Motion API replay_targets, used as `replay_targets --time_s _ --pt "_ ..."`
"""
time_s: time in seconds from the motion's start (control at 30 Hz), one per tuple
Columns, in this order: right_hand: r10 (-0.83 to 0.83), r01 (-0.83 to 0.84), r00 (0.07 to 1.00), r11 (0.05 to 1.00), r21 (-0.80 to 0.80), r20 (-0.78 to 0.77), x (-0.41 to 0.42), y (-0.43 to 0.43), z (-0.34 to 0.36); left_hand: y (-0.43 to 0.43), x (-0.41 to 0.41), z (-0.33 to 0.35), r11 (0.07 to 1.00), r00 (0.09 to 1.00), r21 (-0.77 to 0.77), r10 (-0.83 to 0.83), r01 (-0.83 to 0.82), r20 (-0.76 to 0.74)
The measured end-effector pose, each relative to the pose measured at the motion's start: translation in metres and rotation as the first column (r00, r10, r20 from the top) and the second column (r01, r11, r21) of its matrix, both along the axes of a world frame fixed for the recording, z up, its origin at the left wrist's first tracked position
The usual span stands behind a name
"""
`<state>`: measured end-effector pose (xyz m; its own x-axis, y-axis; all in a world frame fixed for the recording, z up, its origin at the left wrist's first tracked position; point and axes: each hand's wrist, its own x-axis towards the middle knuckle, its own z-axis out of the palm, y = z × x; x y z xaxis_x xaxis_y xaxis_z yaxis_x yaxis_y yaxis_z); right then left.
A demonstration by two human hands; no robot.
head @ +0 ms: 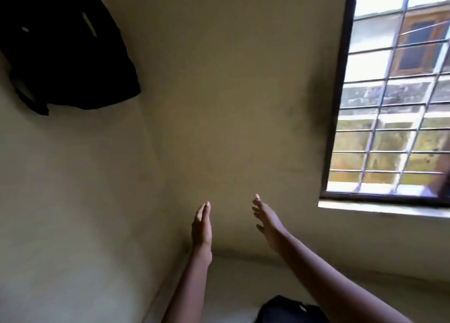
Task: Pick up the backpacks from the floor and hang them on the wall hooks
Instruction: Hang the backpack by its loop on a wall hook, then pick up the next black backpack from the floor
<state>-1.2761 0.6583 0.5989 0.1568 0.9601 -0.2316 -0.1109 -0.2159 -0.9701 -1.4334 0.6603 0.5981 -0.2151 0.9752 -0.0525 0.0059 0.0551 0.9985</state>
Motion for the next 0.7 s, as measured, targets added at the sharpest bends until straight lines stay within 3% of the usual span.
replay_targets --time_s 0.2,0.43,0.63,0.7 --pt "-0.217 0.212 0.976 0.959 -0.187 -0.008 0.058 -0.101 -0.063 -0.067 0.065 -0.067 0.959 0.978 -0.192 -0.208 0.21 0.032" --pt "-0.362 0.32 0.932 0.853 -0.413 -0.027 0.128 -0.178 -0.131 -0.124 0.146 -0.124 0.853 0.923 -0.368 -0.382 0.369 0.042" --pt "-0.479 0.376 0.875 0.761 -0.529 -0.067 0.193 -0.205 -0.205 -0.133 0.235 -0.184 0.745 0.808 -0.49 -0.575 0.453 -0.127" --pt "-0.518 0.4 0.855 0.687 -0.607 -0.021 0.22 -0.208 -0.246 -0.128 0.269 -0.223 0.681 0.692 -0.558 -0.681 0.475 -0.242"
